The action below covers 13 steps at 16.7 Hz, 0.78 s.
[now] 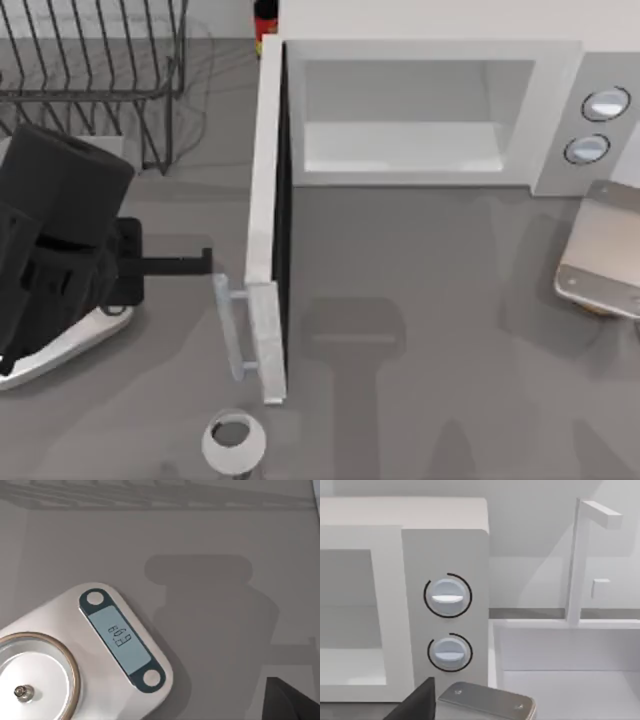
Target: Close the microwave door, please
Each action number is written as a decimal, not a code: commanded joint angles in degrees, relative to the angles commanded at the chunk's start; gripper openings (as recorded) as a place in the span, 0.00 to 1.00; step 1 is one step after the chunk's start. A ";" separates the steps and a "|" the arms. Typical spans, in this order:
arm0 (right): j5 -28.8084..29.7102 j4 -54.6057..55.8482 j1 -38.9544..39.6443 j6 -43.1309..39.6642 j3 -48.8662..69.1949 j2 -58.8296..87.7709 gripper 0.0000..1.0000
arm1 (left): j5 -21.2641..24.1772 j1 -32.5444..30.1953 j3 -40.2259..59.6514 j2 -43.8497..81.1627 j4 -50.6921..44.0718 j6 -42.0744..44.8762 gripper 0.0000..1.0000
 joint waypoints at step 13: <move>0.00 0.00 0.00 0.00 0.00 0.00 1.00 | 0.57 -3.16 -10.98 4.35 22.73 0.14 0.00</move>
